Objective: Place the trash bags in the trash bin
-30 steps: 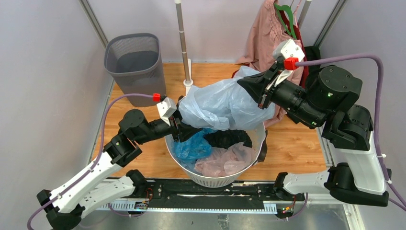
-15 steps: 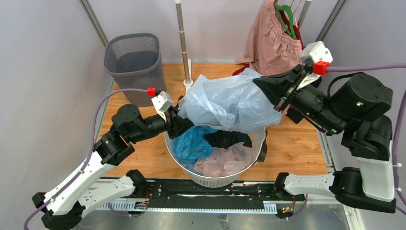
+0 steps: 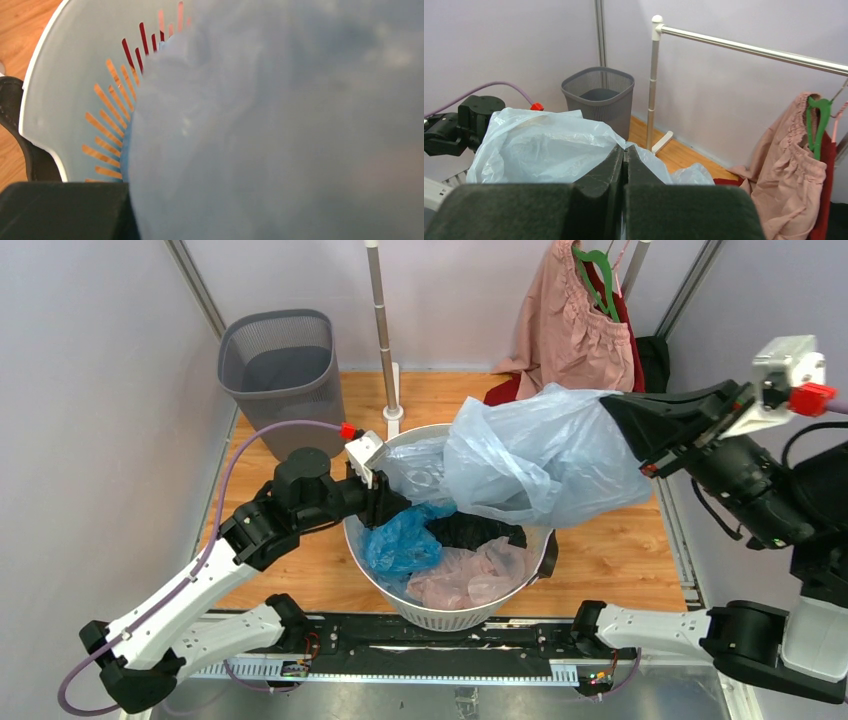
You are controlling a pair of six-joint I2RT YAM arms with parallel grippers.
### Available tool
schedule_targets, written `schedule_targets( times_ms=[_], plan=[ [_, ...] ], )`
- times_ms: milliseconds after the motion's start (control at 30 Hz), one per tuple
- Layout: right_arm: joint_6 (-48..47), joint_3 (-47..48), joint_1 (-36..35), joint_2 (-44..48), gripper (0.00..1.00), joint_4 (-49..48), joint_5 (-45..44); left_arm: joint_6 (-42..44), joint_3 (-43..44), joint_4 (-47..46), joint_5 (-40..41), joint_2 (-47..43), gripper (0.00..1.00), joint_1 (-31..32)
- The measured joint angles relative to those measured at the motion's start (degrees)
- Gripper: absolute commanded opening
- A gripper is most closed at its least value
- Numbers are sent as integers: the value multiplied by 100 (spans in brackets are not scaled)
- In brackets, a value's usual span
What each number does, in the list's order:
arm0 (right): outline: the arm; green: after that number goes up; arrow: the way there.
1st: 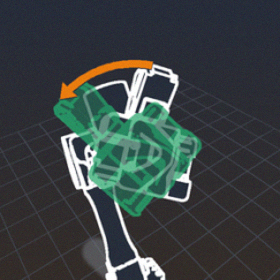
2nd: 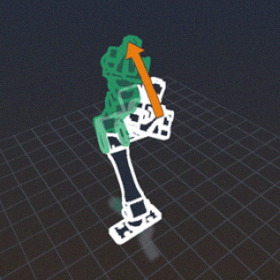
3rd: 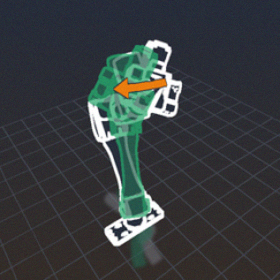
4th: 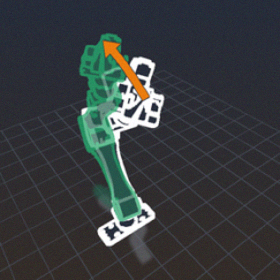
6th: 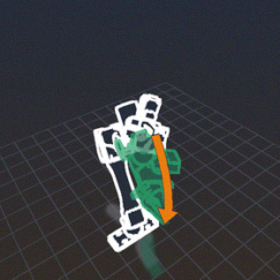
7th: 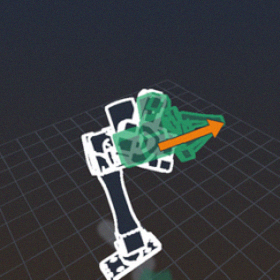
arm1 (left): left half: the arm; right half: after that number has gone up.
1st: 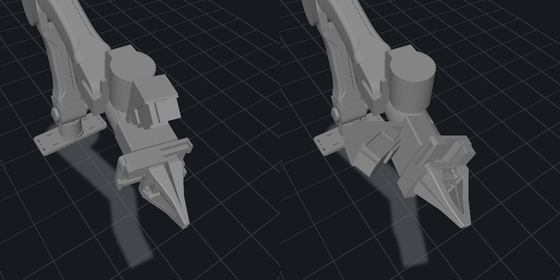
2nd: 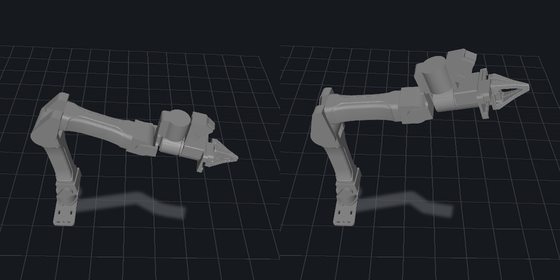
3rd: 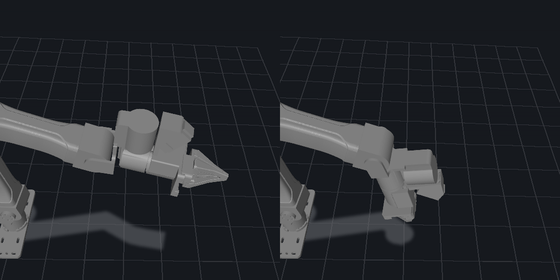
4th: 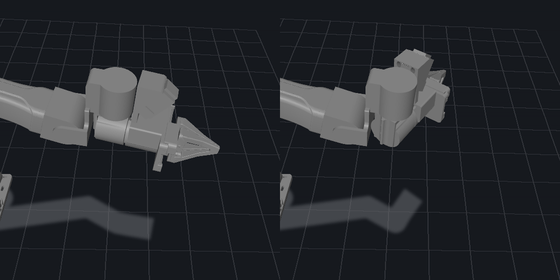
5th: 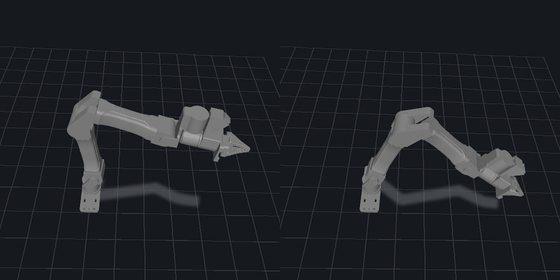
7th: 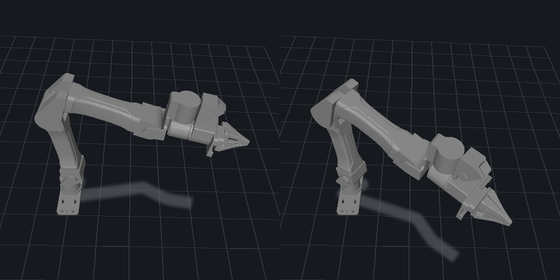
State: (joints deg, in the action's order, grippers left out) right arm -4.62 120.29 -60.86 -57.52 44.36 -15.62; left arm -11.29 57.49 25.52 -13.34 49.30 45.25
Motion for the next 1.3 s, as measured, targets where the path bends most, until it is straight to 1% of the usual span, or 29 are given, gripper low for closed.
schedule_targets(
  times_ms=[167,300,567,600,800,833,867,900,1133,1300],
  plan=[
    [-13,107,0,181,0,9,-52,2,0,107,105,17,30,0],
    [-17,107,0,149,0,50,-57,20,55,330,365,114,31,0],
    [-79,345,0,103,0,330,-232,13,258,868,782,632,35,0],
    [-87,367,0,157,0,345,-267,13,262,896,811,688,37,2],
    [-125,490,0,507,0,345,-391,-33,310,1158,999,1005,63,11],
    [-127,505,0,542,0,348,-398,-39,350,1189,1003,1047,73,17],
    [-131,522,0,568,0,343,-400,-63,424,1222,1014,1108,93,26],
    [-138,525,0,579,0,341,-398,-39,474,1237,1014,1139,99,26],
    [-144,518,-4,446,0,365,-269,-70,1016,1386,892,1128,100,31],
    [-140,525,-13,114,0,365,37,-70,1510,1360,601,831,100,31]
  ],
)
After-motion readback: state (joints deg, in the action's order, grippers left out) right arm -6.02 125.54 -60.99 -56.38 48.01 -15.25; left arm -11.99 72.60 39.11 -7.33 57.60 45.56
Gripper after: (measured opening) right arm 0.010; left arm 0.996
